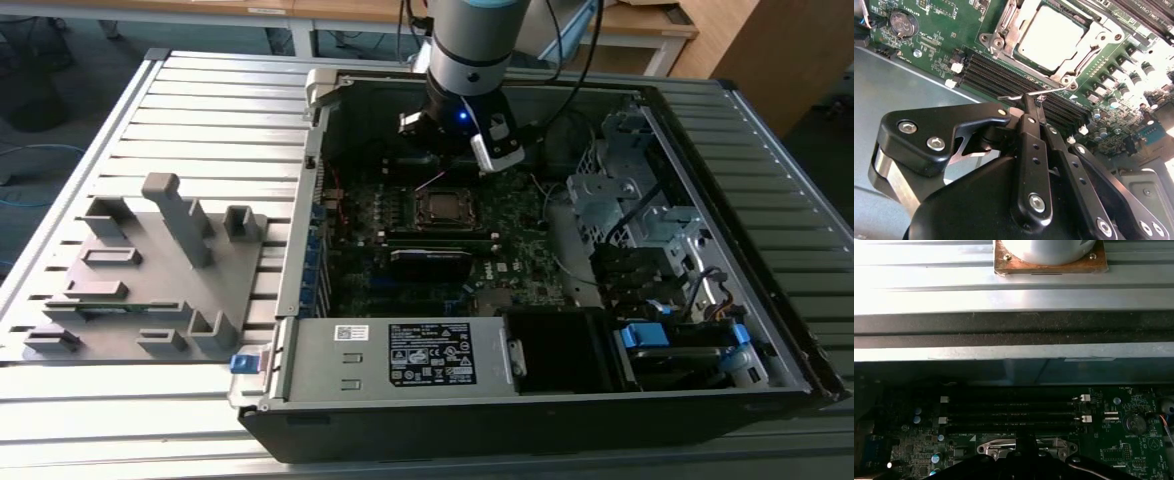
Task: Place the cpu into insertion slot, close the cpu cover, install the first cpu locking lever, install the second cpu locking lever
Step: 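Install the first cpu locking lever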
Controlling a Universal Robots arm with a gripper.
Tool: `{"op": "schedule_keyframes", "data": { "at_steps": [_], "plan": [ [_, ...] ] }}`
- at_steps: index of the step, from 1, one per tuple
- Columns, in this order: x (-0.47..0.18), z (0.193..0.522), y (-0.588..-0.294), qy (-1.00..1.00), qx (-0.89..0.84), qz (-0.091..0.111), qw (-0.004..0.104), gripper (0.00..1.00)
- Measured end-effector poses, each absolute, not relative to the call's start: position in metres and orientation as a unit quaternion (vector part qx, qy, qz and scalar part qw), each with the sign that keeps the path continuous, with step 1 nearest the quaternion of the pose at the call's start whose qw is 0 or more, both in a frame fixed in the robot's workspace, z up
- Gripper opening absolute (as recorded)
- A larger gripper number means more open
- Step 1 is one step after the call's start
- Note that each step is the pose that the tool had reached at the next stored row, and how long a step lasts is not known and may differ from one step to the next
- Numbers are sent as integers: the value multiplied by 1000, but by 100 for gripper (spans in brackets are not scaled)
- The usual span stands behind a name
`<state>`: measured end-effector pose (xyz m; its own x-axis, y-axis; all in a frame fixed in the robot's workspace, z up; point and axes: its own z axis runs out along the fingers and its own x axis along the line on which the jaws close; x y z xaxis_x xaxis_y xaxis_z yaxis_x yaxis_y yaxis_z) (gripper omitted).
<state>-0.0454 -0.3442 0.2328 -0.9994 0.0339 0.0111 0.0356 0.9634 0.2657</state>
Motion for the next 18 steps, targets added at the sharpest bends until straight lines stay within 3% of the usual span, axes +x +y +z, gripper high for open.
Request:
{"op": "schedule_keyframes", "data": {
  "at_steps": [18],
  "plan": [
    [-45, 226, -344, -991, -17, -133, 3, 10]
  ]
}}
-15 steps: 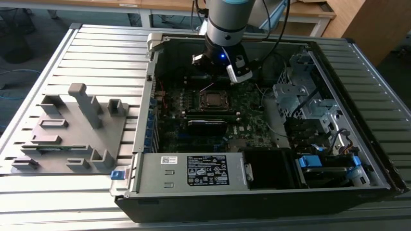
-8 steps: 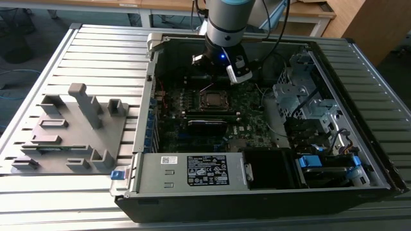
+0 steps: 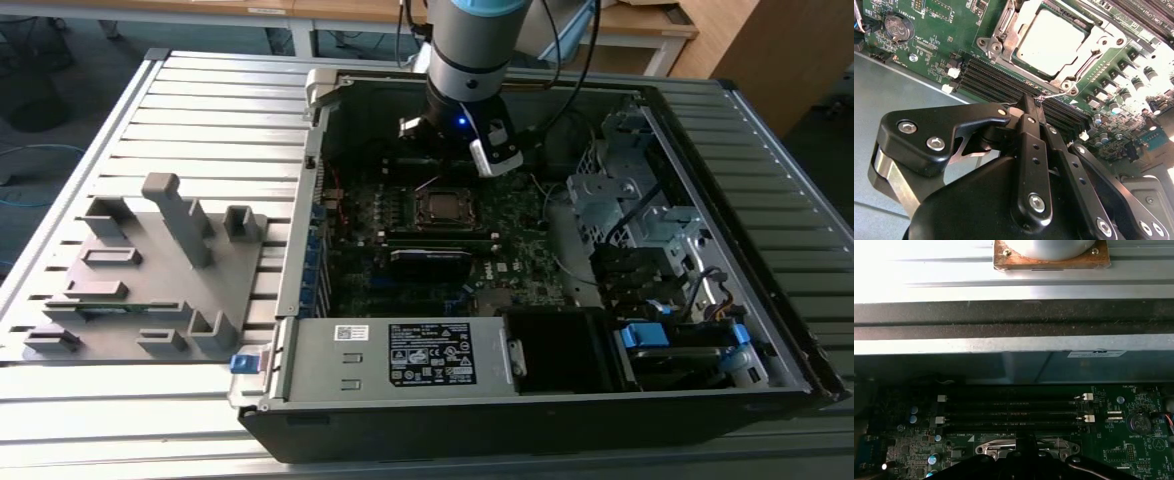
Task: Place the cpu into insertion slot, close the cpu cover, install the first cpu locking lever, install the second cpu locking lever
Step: 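Install the first cpu locking lever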
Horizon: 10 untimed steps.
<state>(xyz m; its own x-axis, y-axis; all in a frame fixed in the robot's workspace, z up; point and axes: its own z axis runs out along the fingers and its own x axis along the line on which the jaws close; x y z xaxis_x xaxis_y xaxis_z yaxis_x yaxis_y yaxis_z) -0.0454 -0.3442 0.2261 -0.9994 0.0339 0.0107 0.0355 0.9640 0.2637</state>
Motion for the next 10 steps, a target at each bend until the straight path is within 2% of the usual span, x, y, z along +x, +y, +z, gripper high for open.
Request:
{"op": "schedule_keyframes", "data": {
  "at_steps": [10],
  "plan": [
    [-45, 223, -344, -991, -17, -133, 3, 10]
  ]
}}
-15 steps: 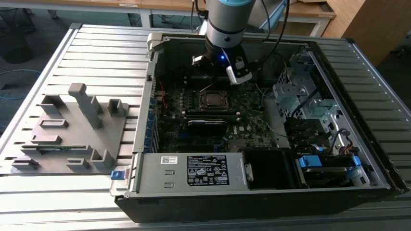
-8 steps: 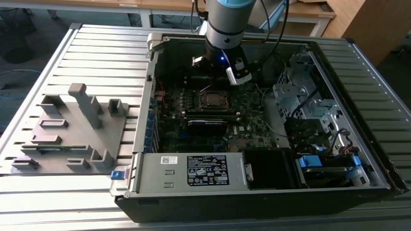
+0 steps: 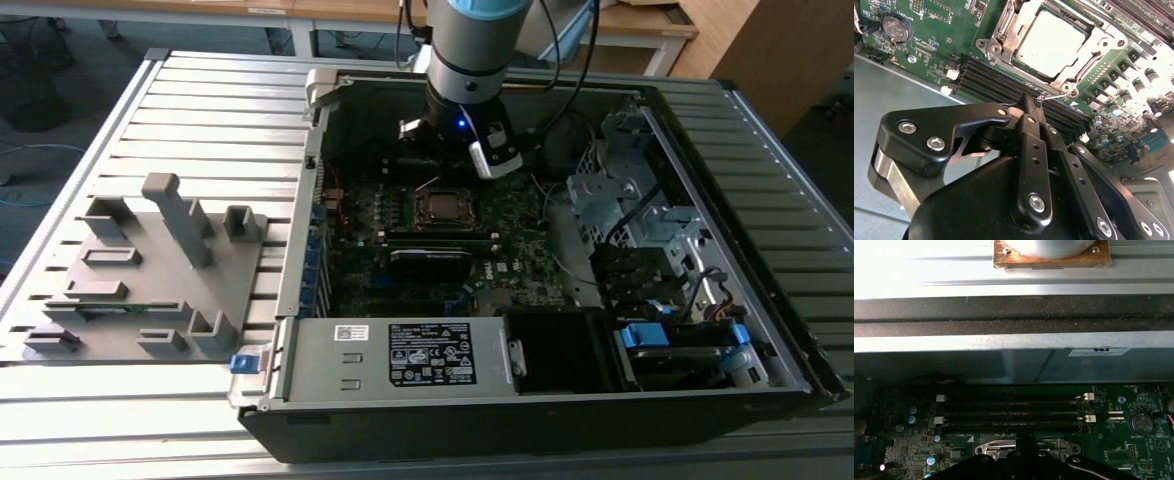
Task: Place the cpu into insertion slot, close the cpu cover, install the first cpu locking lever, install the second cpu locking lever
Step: 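Install the first cpu locking lever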
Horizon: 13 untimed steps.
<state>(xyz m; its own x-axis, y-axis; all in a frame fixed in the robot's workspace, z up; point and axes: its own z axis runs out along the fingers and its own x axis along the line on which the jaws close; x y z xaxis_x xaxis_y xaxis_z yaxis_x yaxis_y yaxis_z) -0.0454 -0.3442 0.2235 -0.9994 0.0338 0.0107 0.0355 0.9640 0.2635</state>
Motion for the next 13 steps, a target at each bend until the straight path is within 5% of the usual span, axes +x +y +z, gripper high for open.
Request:
{"op": "schedule_keyframes", "data": {
  "at_steps": [13],
  "plan": [
    [-45, 221, -344, -991, -17, -133, 2, 10]
  ]
}}
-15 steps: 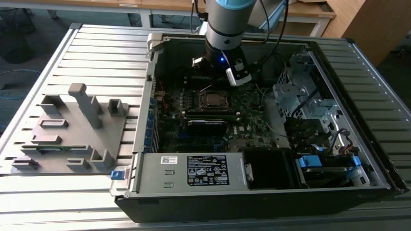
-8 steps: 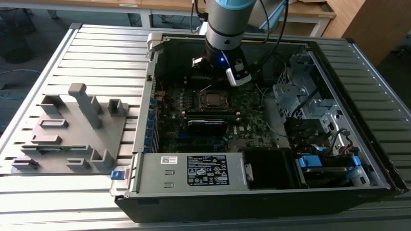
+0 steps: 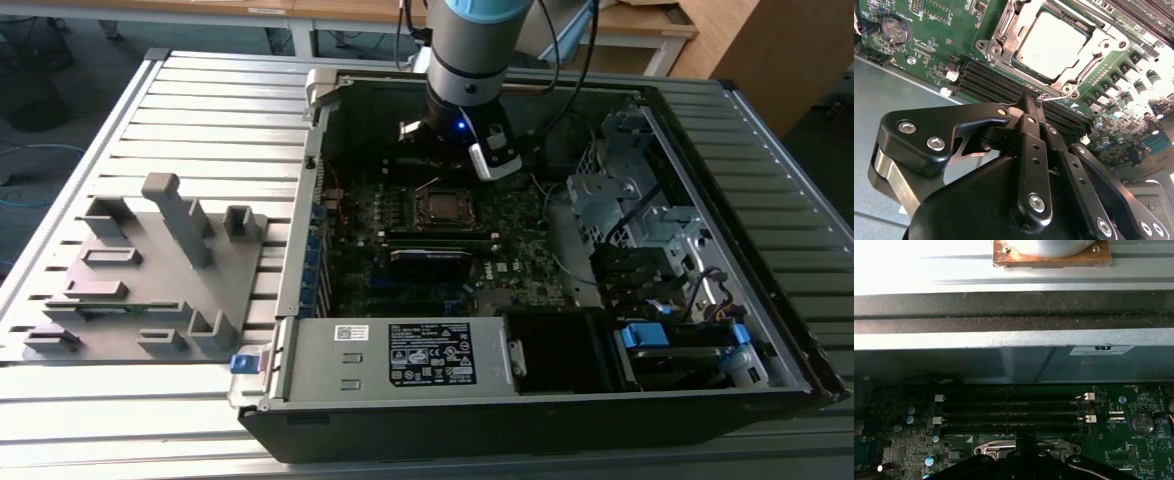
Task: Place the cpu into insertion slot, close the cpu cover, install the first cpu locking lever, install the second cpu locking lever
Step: 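Install the first cpu locking lever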
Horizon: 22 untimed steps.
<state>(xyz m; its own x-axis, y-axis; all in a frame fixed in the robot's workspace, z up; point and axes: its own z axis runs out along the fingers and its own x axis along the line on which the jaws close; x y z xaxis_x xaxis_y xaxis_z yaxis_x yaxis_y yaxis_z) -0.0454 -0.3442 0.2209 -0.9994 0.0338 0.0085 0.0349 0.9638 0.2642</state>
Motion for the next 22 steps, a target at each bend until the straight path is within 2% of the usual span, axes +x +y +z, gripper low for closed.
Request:
{"op": "schedule_keyframes", "data": {
  "at_steps": [22],
  "plan": [
    [-45, 216, -344, -991, -17, -134, 0, 10]
  ]
}}
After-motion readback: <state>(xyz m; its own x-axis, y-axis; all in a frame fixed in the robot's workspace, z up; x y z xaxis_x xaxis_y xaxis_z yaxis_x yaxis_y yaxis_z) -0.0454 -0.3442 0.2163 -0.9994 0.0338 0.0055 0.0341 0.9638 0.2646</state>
